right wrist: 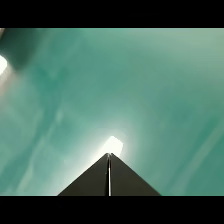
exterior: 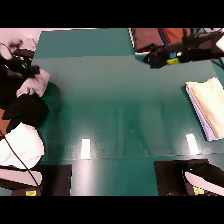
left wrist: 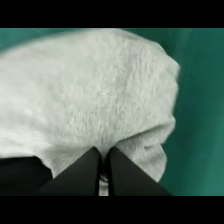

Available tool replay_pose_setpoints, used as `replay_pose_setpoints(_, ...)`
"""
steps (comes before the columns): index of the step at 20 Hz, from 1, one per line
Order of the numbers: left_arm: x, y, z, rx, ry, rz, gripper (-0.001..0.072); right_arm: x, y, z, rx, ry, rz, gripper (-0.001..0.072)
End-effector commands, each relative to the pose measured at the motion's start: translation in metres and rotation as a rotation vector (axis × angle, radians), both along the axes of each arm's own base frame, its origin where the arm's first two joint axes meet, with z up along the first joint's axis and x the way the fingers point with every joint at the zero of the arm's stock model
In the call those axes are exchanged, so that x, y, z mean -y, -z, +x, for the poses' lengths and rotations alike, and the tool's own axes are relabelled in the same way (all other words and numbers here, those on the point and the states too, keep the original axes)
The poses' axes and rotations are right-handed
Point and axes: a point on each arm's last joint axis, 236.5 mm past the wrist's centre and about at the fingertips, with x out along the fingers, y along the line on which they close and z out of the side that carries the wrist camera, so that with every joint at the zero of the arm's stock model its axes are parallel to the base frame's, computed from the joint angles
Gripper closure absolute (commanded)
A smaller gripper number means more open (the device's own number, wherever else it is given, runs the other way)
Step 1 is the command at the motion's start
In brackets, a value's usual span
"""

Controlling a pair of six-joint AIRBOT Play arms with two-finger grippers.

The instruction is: Fold the shirts.

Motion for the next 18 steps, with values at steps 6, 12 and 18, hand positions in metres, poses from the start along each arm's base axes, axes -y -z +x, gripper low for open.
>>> replay_pose_setpoints(6, 0.113, -0.325, -0.108, 0.71, 0.272, 0.027, 0.0688, 0.053, -0.157, -0.009, 0.359, 0.122, 0.078, 0.0698)
replay_pose_setpoints(12, 0.242, -0.265, -0.142, 0.51, 0.604, -0.069, 0.0687, 0.075, -0.179, -0.019, 0.395, 0.161, 0.06, 0.0698)
replay_pose_setpoints(18, 0.369, -0.108, -0.174, 0.086, 0.88, -0.174, 0.0684, 0.075, -0.155, -0.029, 0.298, 0.13, 0.013, 0.0698)
